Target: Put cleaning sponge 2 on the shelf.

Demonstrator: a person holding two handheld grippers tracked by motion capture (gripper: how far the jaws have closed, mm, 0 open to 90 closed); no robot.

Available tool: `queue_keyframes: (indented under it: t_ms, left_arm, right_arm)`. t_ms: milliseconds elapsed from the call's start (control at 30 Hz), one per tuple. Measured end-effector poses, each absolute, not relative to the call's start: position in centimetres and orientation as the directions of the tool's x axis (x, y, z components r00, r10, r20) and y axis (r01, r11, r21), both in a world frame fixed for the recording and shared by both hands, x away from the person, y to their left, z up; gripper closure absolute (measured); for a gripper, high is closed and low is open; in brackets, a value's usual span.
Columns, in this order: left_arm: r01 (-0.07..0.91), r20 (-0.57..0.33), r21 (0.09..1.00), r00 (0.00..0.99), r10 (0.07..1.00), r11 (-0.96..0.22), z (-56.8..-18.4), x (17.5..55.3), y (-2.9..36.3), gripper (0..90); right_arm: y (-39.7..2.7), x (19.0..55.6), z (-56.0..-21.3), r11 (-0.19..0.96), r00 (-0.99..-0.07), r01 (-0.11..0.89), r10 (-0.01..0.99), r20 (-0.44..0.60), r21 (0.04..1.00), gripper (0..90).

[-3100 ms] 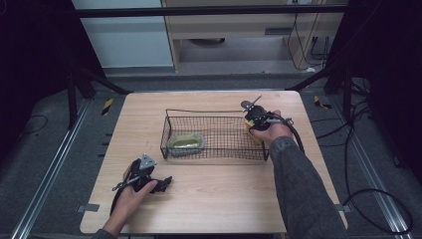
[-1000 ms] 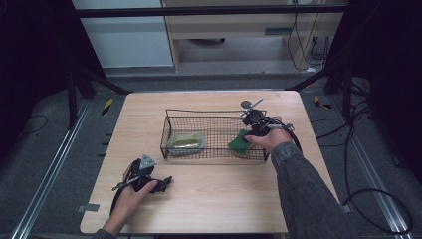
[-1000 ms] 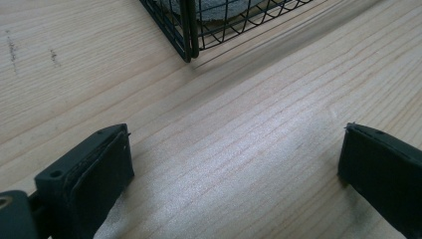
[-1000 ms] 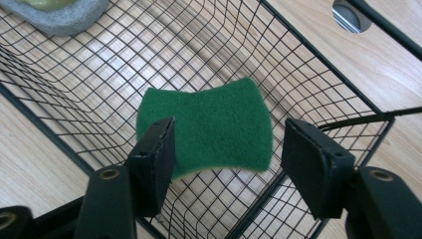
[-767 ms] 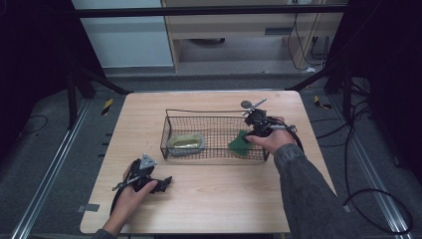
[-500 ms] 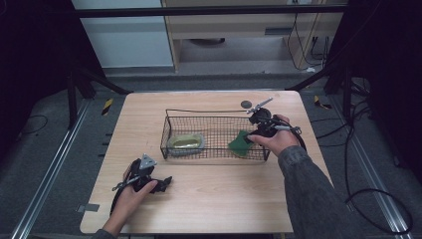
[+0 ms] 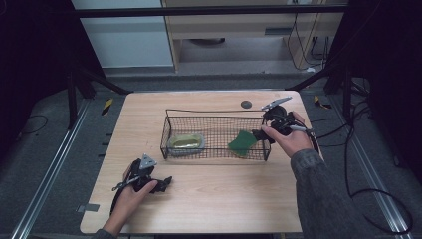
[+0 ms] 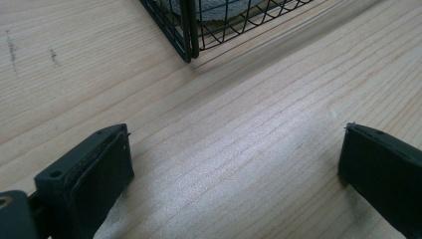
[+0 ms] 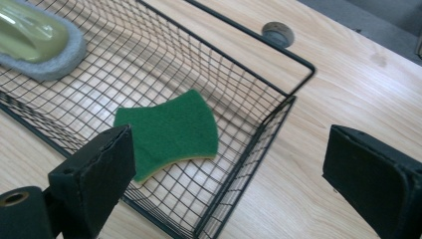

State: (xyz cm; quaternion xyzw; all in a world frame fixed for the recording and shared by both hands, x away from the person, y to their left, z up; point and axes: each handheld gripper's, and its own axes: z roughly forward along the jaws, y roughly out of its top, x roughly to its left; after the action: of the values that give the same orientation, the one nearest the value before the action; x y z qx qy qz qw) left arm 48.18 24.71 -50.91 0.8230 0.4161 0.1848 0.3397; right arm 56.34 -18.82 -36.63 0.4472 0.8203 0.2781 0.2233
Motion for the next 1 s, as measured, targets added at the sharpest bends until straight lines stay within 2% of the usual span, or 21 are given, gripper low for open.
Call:
queue_keyframes:
  t_ms: [1000]
  left_arm:
    - [0.561, 0.02, 0.712, 0.585, 0.811, -0.422, -50.9, 48.2, 24.7, 0.0]
  right_arm:
    - [-24.2, 53.5, -35.9, 0.375, -0.423, 0.55, 0.896, -0.139, 0.746, 7.7]
